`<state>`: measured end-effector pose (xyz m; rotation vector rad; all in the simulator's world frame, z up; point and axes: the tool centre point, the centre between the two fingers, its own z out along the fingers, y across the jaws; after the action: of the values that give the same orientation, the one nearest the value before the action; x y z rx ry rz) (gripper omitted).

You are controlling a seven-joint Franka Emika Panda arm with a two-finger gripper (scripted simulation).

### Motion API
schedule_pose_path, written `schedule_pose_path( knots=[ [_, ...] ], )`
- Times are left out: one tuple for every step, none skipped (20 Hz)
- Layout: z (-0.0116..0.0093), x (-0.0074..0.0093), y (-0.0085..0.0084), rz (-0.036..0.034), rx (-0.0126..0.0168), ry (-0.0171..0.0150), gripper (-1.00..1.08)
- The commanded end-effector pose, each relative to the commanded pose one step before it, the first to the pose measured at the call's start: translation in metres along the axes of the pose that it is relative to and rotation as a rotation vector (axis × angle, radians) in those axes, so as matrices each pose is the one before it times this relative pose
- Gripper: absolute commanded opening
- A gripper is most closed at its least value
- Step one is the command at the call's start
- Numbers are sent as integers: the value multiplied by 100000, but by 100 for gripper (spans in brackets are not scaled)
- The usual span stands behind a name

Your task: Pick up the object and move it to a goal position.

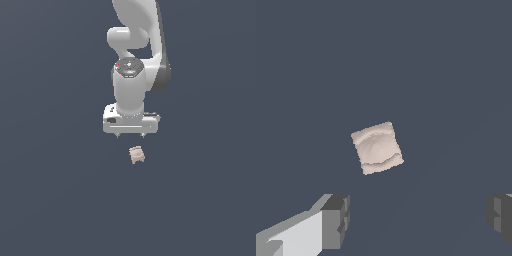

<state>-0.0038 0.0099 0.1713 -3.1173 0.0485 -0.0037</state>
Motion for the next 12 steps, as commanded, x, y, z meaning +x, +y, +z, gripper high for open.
schedule_pose_path(
  knots=[
    [0, 0, 1, 0, 0, 0, 100],
    [6, -9, -25, -141, -45, -44, 100],
    [17, -26, -70, -408, -129, -132, 100],
    [27, -42, -113, -665, -212, -215, 100],
    [36, -59, -155, -917, -294, -298, 100],
    [43, -74, -199, -1165, -377, -382, 100],
    [43, -83, -222, -1288, -423, -429, 100],
    [29, -68, -180, -1035, -347, -352, 100],
    [15, -52, -133, -754, -259, -264, 100],
    [4, -36, -86, -476, -170, -176, 100],
    [-4, -20, -42, -207, -82, -87, 100],
    [-11, -2, 14, 66, 15, 11, 100]
  ],
)
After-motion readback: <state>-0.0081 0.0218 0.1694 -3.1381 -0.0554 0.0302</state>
